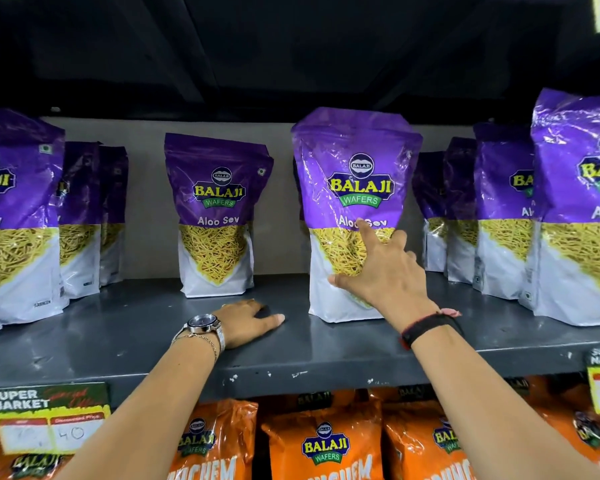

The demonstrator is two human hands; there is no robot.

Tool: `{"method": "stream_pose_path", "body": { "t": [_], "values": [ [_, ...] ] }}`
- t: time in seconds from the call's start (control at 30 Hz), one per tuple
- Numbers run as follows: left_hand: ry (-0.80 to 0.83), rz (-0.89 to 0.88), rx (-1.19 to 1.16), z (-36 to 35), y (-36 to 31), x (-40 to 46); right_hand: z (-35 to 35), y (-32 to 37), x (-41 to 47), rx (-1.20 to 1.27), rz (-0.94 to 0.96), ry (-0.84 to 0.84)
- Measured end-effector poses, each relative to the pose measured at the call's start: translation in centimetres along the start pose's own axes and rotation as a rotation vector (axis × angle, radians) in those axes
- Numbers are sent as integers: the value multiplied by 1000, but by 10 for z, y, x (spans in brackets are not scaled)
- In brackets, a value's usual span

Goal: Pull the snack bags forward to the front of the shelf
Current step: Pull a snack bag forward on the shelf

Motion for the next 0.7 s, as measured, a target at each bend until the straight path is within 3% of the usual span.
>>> {"method": "stream_pose_path", "body": {
  "t": [0.7],
  "values": [
    [-43,-5,14,0,0,3,29,-2,-41,-21,24,-27]
  ]
}}
Point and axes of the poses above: each hand's wrist, its own x-axis towards the middle knuckle, its own z-axis out of the back of the hand, y = z × x, the point moved 2 cm from there along x, towards the middle knuckle, and after that the axes turned 5 degrees about x, right-handed, at the moved point
